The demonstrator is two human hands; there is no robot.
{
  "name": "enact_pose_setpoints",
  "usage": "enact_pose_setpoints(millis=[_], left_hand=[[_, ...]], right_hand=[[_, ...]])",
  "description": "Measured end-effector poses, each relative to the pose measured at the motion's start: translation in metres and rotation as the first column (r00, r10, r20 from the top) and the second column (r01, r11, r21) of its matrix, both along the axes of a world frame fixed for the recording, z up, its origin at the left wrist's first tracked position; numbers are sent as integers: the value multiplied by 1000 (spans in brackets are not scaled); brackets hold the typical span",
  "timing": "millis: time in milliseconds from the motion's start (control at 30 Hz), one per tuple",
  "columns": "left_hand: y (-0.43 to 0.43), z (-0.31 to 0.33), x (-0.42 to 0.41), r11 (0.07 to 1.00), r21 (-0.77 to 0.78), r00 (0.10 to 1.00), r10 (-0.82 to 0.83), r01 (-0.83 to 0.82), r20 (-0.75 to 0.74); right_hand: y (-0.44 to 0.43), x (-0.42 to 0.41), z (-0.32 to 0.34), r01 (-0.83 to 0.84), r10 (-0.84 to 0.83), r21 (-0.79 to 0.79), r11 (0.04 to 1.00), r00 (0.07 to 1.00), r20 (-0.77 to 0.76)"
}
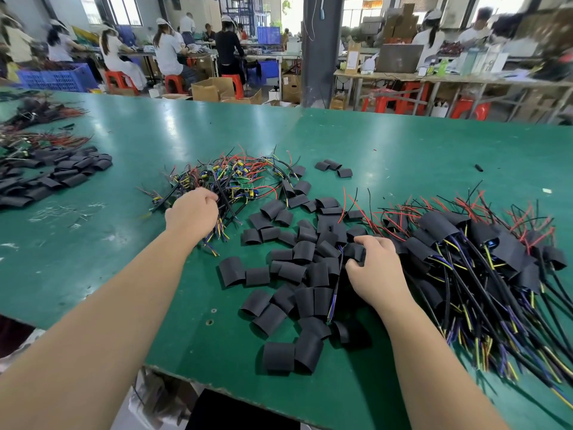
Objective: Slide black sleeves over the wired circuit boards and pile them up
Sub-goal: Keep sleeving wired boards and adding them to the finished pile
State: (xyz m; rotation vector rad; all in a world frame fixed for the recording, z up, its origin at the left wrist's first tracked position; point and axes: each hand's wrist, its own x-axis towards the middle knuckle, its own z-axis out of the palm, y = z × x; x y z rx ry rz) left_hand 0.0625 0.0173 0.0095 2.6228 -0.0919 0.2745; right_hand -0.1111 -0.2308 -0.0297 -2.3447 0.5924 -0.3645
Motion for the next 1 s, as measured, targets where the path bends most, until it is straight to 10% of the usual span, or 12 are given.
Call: enact_pose_setpoints(millis=[167,367,433,600,733,1000], left_hand=[[-8,3,-25,919,-158,901,-301,362,313],[-20,-6,-69,737,-207,753,-562,644,342],[-25,-12,-85,657,-150,663,-670,739,333],[-29,-30,-107,554,-91,549,-763,827,343],[-23,-33,-112,573,-99,561,-729,814,392],[-13,-29,-124,722,-161,716,-581,673,386]], right_hand=[[1,0,1,-1,1,-4,1000,1000,-1],[0,-2,7,-1,11,-46,999,975,220],[3,-1,13,-88,36,198,976,967,253],[9,-3,26,-403,-18,866,297,904,427],[7,-5,30,-264,-35,960,96,963,269],[-1,-8,27,-6,154,941,338,987,-49]])
